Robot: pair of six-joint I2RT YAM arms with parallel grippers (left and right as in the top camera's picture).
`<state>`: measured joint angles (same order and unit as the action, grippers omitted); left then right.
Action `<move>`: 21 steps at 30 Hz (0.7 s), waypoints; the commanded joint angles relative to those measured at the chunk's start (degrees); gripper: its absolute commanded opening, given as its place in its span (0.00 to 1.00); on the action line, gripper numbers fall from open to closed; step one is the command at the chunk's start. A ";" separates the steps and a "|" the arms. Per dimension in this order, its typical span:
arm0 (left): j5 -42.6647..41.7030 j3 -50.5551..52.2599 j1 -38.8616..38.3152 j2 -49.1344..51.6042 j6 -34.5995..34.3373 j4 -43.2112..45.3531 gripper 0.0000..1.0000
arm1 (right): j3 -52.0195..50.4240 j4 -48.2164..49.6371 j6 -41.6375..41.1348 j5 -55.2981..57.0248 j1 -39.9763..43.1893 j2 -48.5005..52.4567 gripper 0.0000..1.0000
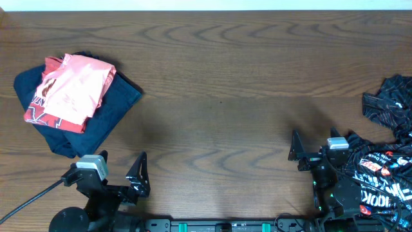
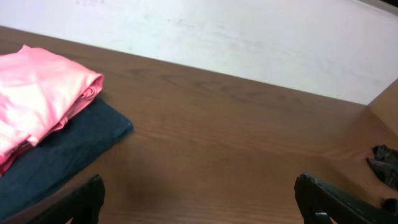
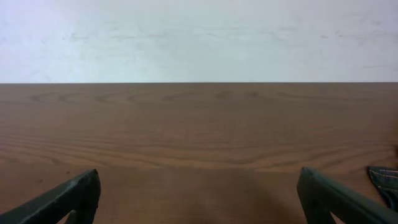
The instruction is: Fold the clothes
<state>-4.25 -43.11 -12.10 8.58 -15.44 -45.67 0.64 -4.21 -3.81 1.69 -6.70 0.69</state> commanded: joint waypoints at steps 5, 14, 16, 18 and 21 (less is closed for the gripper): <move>4.02 6.91 3.78 -3.32 0.85 -3.06 0.98 | -0.33 0.13 0.70 -0.44 -0.72 -0.42 0.99; 6.25 22.91 8.72 -8.50 3.13 7.69 0.98 | -0.33 0.13 0.70 -0.46 -0.72 -0.42 0.99; 6.25 26.45 8.72 -8.48 5.81 14.32 0.98 | -0.33 0.13 0.70 -0.46 -0.72 -0.42 0.99; 6.27 29.70 8.72 -8.48 8.68 20.94 0.98 | -0.33 0.13 0.70 -0.46 -0.72 -0.42 0.99; 6.27 35.34 8.90 -8.48 14.49 33.46 0.98 | -0.33 0.13 0.70 -0.46 -0.72 -0.42 0.99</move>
<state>1.17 -11.70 -3.73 0.60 -8.60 -19.05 0.56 -4.03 -3.81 1.65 -6.70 0.69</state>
